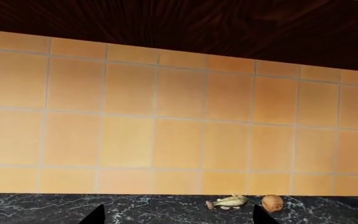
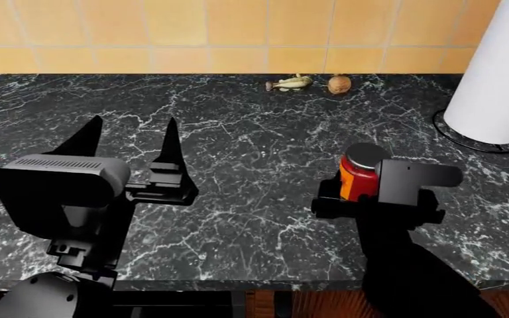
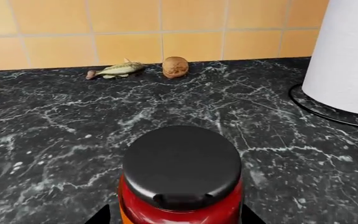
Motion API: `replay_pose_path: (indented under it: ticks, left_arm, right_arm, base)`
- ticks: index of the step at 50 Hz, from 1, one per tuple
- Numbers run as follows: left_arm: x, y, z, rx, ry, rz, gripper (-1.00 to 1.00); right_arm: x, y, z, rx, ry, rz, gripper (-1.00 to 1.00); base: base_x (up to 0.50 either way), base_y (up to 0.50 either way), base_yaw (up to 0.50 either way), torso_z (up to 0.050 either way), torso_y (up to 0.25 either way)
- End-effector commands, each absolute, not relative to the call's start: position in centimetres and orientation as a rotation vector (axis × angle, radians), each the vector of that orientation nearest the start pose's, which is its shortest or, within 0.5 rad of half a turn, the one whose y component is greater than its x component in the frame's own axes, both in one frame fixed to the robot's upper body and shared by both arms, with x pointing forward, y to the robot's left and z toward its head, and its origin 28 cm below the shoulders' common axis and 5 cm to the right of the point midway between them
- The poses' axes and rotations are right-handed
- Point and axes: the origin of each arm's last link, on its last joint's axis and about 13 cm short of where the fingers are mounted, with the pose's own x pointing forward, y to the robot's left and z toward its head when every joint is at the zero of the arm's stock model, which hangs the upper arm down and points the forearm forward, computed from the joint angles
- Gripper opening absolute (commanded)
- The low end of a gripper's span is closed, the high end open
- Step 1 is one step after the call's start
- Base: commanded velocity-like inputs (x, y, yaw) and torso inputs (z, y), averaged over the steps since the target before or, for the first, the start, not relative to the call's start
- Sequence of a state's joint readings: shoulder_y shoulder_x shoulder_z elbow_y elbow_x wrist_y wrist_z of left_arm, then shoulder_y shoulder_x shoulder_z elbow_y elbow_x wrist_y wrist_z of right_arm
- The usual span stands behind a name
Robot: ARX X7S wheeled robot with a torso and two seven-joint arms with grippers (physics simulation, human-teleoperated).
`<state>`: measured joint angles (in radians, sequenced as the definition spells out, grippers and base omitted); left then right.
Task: Pick the salsa and boxed food from the counter and place them in the cabinets closest to them.
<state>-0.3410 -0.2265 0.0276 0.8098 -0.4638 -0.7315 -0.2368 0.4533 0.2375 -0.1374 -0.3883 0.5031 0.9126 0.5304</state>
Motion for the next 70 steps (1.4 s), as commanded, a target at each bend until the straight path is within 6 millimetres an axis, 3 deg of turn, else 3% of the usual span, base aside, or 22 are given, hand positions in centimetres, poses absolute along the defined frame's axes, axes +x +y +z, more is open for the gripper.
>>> replay_pose_path:
  ticks: [1, 6, 7, 23, 28, 39, 45, 48, 50, 53, 62, 70]
  left_arm:
    - [21.3, 20.8, 19.6, -0.093, -0.362, -0.135, 1.0]
    - [21.2, 20.8, 19.6, -0.093, -0.361, -0.136, 1.0]
    - [21.2, 20.8, 19.6, -0.093, -0.361, -0.136, 1.0]
    - [21.3, 20.7, 19.5, -0.092, -0.359, -0.136, 1.0]
    - [22.1, 20.8, 19.6, -0.1, -0.353, -0.113, 1.0]
    - [34.0, 20.1, 23.2, -0.207, -0.195, -0.032, 1.0]
    - [41.1, 20.0, 22.5, -0.205, -0.083, -0.015, 1.0]
    - [43.6, 20.2, 23.4, -0.16, -0.116, 0.008, 1.0]
    - [43.8, 20.6, 21.8, -0.17, -0.04, 0.046, 1.0]
    - [43.7, 20.8, 20.9, -0.161, -0.039, 0.07, 1.0]
    - [43.5, 21.5, 20.4, -0.309, 0.097, 0.084, 1.0]
    - [43.4, 21.5, 20.4, -0.311, 0.102, 0.055, 1.0]
  right_arm:
    - [27.2, -9.7, 13.7, 0.002, 0.177, -0.148, 1.0]
    - [27.3, -9.7, 13.5, 0.001, 0.186, -0.153, 1.0]
    - [27.2, -9.8, 13.5, 0.002, 0.185, -0.154, -1.0]
    - [26.4, -9.8, 13.9, 0.005, 0.152, -0.161, -1.0]
    - [25.6, -9.9, 15.3, 0.004, 0.101, -0.156, -1.0]
    - [22.7, -10.0, 23.5, -0.008, -0.117, -0.118, -1.0]
    - [21.8, -9.8, 26.6, 0.014, -0.187, -0.077, -1.0]
    - [21.4, -9.7, 27.8, 0.027, -0.211, -0.052, -1.0]
    - [20.9, -9.8, 28.9, 0.032, -0.242, -0.047, -1.0]
    - [20.3, -9.6, 30.4, 0.021, -0.28, -0.039, -1.0]
    - [19.2, -9.2, 33.0, 0.016, -0.328, -0.014, -1.0]
    - [19.5, -9.1, 34.1, 0.018, -0.315, 0.029, -1.0]
  base:
    - [0.0, 0.0, 0.0, 0.0, 0.0]
    - [0.0, 0.0, 0.0, 0.0, 0.0]
    - [0.0, 0.0, 0.0, 0.0, 0.0]
    - [0.0, 0.0, 0.0, 0.0, 0.0]
    - [0.0, 0.0, 0.0, 0.0, 0.0]
    - [0.0, 0.0, 0.0, 0.0, 0.0]
    - [0.0, 0.0, 0.0, 0.0, 0.0]
    - [0.0, 0.0, 0.0, 0.0, 0.0]
    - [0.0, 0.0, 0.0, 0.0, 0.0]
    - [0.0, 0.0, 0.0, 0.0, 0.003]
    - [0.0, 0.0, 0.0, 0.0, 0.0]
    - [0.16, 0.0, 0.0, 0.0, 0.0]
